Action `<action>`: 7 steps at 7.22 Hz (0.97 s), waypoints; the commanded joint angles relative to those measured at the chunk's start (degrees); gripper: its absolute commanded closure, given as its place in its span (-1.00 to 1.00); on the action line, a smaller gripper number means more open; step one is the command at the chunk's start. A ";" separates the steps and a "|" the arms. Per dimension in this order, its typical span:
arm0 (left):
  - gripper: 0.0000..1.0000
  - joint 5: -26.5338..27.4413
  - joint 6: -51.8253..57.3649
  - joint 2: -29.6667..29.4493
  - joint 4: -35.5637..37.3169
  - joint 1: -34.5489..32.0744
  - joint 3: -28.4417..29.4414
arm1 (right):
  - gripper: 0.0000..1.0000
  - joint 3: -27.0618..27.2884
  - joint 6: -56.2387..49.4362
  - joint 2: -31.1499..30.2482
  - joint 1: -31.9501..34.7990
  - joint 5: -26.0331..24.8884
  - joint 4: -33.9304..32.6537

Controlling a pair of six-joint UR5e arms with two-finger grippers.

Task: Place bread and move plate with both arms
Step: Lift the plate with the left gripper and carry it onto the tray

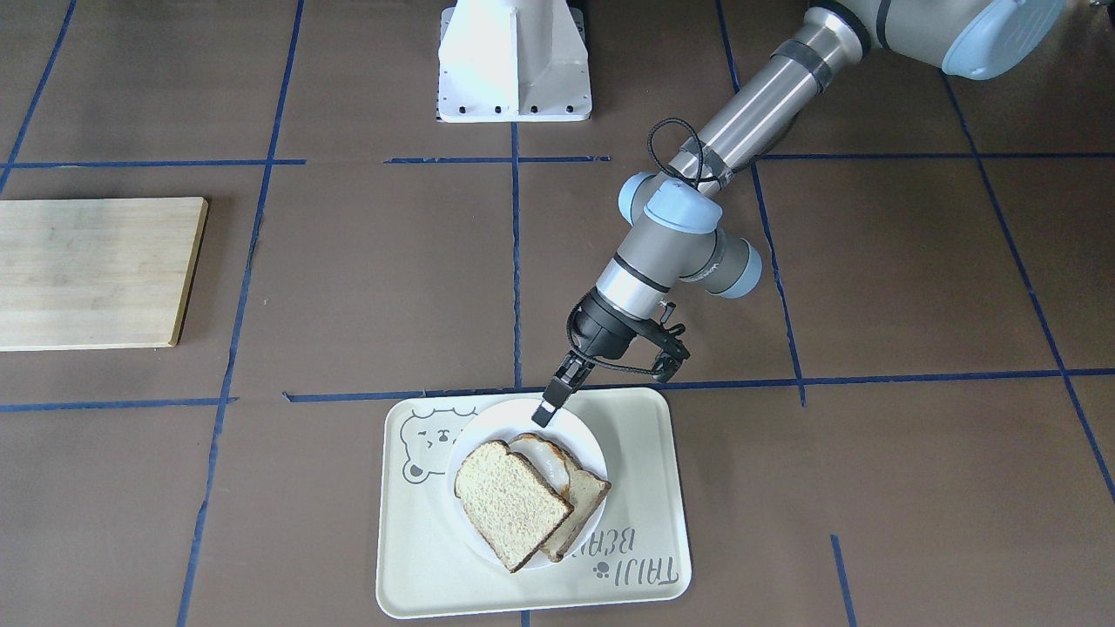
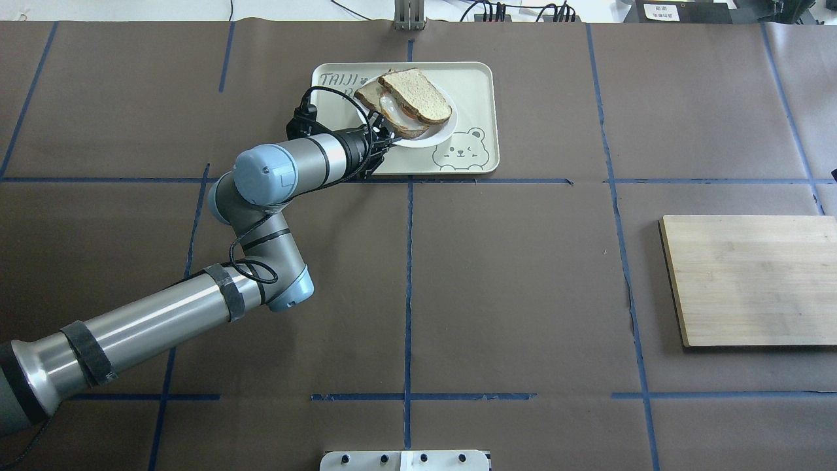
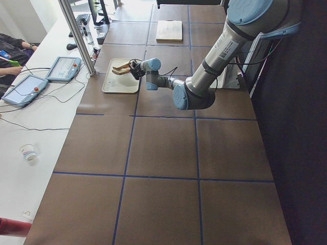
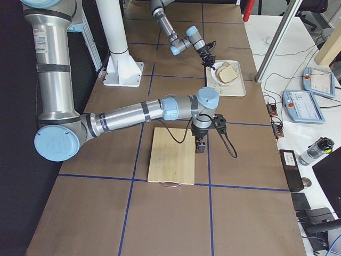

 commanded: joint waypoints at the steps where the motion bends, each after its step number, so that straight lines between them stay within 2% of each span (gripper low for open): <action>1: -0.32 -0.68 0.06 -0.06 0.15 -1.33 0.22 | -1.00 -0.06 0.07 0.08 0.00 0.00 0.00; 2: -0.64 -2.69 0.15 0.03 0.41 -3.08 0.13 | -1.00 -0.06 0.07 0.08 0.00 0.00 0.00; 3: -1.00 -8.71 0.50 0.55 0.68 -6.66 -0.22 | -1.00 -0.06 0.07 0.08 0.00 0.00 0.00; 4: -1.00 -15.56 0.85 3.08 1.29 -10.18 -1.01 | -1.00 -0.06 0.07 0.08 0.00 0.00 0.00; 6: -1.00 -27.00 7.75 13.16 3.13 -16.34 -11.77 | -1.00 -0.06 0.07 0.08 0.00 0.00 0.00; 7: -1.00 -33.58 9.53 14.61 6.80 -20.72 -14.44 | -1.00 -0.06 -0.02 0.17 0.09 0.00 0.00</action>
